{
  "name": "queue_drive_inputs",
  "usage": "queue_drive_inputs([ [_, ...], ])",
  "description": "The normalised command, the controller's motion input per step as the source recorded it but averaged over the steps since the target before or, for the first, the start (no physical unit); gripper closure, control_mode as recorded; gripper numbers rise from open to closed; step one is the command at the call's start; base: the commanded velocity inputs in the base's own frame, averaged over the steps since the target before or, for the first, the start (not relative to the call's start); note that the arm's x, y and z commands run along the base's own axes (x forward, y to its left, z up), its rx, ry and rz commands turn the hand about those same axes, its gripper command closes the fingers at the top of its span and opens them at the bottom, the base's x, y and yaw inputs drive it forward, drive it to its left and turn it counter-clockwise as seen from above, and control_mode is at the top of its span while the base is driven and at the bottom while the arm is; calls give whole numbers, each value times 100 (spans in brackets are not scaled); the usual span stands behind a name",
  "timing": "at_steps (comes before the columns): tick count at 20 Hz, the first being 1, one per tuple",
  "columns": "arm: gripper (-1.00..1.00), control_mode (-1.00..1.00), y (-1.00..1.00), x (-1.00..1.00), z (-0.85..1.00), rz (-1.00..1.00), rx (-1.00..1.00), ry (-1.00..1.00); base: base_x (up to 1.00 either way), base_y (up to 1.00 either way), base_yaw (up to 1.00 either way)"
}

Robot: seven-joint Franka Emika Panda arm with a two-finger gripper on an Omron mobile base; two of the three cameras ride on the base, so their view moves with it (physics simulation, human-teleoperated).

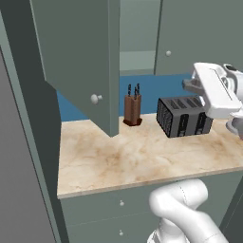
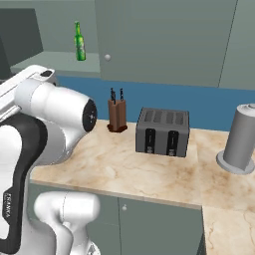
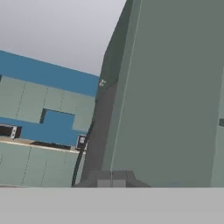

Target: Get the candle and the beer from the cabinet and move them to the dining counter.

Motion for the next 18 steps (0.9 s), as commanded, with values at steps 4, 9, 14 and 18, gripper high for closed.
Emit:
queue_drive_inputs([
  [4,100,-100,22,42,-2,11,0,0,0,0,0],
  [9,100,-100,20,36,-1,10,0,0,0,0,0],
  [14,100,-100,24,17,-2,9,0,0,0,0,0],
  [18,100,-100,37,15,-5,6,0,0,0,0,0],
])
